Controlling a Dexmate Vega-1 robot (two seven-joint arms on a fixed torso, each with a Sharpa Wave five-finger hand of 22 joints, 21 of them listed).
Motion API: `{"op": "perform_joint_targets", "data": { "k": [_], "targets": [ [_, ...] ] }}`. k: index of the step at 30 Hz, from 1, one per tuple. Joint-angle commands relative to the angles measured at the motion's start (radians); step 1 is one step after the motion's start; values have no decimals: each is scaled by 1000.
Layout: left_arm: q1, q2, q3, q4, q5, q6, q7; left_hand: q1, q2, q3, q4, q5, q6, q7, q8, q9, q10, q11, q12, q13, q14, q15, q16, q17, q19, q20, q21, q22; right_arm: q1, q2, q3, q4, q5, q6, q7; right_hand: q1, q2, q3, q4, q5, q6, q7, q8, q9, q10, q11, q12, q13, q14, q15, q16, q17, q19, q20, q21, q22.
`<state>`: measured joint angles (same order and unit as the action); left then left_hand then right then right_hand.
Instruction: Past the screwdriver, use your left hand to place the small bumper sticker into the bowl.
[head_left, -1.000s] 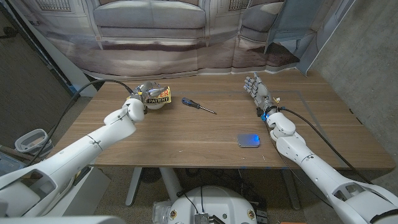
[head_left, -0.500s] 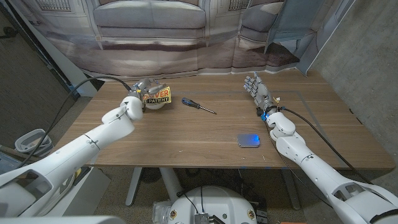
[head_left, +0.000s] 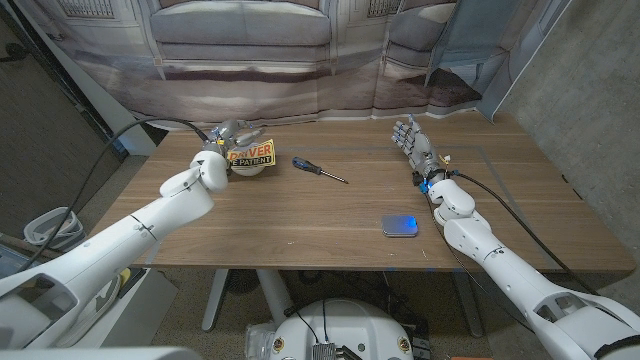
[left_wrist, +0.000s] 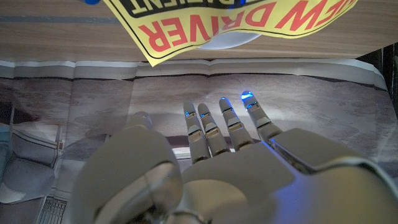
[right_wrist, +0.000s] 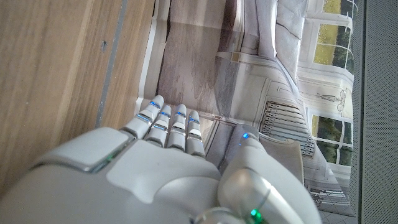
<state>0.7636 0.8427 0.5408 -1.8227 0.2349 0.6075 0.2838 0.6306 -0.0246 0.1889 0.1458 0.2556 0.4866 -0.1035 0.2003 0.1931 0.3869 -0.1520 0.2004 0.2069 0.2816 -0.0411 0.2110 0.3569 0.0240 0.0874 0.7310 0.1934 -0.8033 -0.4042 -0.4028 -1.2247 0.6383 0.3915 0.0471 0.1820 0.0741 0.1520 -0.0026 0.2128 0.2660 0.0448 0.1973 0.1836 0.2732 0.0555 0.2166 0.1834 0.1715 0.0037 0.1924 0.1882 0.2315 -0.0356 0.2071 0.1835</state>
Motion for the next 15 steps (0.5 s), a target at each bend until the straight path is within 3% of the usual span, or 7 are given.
{"op": "perform_joint_targets", "data": {
  "k": [1,15],
  "targets": [
    [25,21,-34,-47,0,1,16,-3,3,-5,-3,6,10,1,5,1,9,2,9,3,6,-40,4,1,-1,3,-4,1,-2,1,1,-6,0,0,-5,1,10,2,-2,-5,8,0,-1,4,10,-1,0,4,9,-1,1,5,9,-24,1,4],
    [61,43,-63,-81,-2,-11,34,-3,6,-6,-6,11,13,-1,6,1,10,2,9,2,9,-41,6,-3,-1,3,-6,2,-17,-1,-1,-28,-4,-1,-15,1,10,2,-2,-6,8,0,-1,4,11,0,0,4,12,-4,2,5,10,-25,1,4]
  ]
}}
